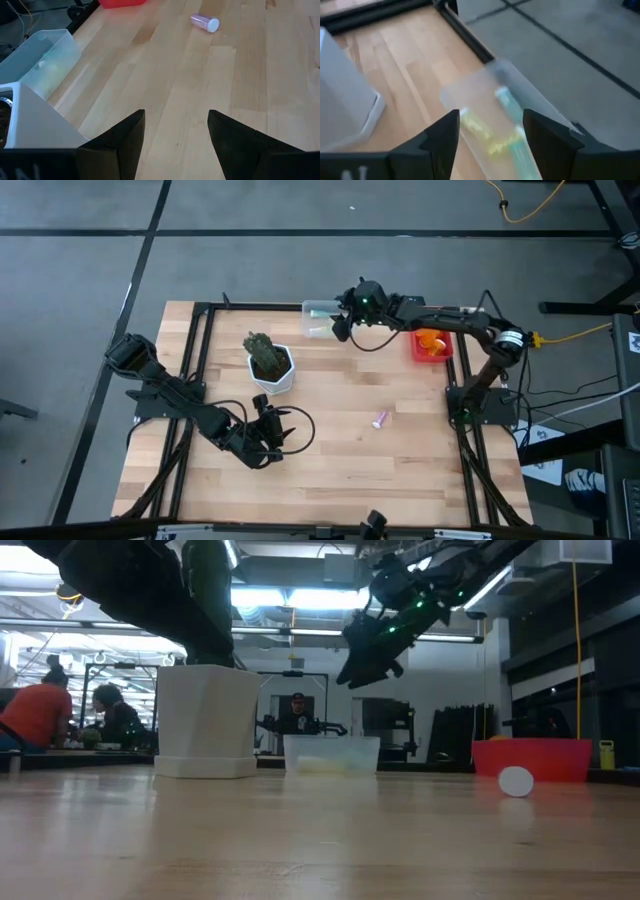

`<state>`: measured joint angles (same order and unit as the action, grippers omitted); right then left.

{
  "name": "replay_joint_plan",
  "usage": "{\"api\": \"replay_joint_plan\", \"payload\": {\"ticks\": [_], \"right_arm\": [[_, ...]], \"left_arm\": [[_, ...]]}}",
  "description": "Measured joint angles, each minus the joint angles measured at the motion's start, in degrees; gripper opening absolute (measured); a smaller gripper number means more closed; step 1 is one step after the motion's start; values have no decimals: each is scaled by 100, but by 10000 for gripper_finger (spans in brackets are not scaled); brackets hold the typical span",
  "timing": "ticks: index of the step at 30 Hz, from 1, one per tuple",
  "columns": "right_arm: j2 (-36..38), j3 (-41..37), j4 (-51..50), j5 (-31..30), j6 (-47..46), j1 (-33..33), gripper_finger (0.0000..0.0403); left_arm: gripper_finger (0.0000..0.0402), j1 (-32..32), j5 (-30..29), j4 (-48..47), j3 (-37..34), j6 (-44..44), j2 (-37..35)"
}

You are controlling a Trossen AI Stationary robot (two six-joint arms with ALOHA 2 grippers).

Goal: Pick and place medicine bottles into bin by pill shape (circle, oval)
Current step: Put the small pink pill bottle into the white bin

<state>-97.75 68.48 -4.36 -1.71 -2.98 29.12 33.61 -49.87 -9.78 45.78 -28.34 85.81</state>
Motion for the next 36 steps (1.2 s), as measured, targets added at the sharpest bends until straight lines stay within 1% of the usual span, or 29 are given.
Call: {"api": "replay_joint_plan", "payload": {"ticks": [2, 4, 9, 11, 13, 16, 19, 22, 25, 27, 29, 31, 34, 36], "right_arm": [[203, -1, -490, 55, 0, -9, 220], [456, -1, -1076, 256, -33, -9, 217], [1096, 5, -3060, 1102, -376, -93, 207], [1315, 5, -3917, 1291, -472, -245, 203], [1526, -66, -4637, 1342, -585, -476, 198], [1845, -416, -5164, 1346, -757, -896, 193], [2169, -990, -5060, 1345, -937, -1363, 190], [2383, -1668, -4708, 1348, -1083, -1827, 190], [2458, -2278, -4148, 1344, -1069, -2258, 190], [2450, -2603, -3597, 1338, -1010, -2530, 190], [2450, -2847, -2941, 1339, -847, -2788, 190], [2448, -3009, -2486, 1341, -581, -3013, 190], [2448, -3115, -2192, 1338, -178, -3276, 190], [2448, -3131, -2216, 1337, 87, -3405, 190]], "left_arm": [[211, 2, 0, 0, 0, -1, -1], [211, 2, 0, 2, 0, -2, 1], [211, 2, 0, 2, 0, -6, -1], [211, 2, 0, 2, 0, -5, -1], [211, 2, 0, 2, 0, -9, -1], [211, 2, 0, 2, 0, -94, -1], [211, 2, 0, 2, 0, -116, -1], [211, 2, 0, 2, 0, -116, -1], [211, 2, 0, 2, 0, -118, -1], [211, 2, 0, 2, 0, -115, -1], [211, 2, 0, 1, 0, -113, -1], [211, 2, 0, 2, 0, -111, -1], [211, 2, 0, 1, 0, -111, -1], [211, 2, -1, 0, 0, -109, -1]]}}
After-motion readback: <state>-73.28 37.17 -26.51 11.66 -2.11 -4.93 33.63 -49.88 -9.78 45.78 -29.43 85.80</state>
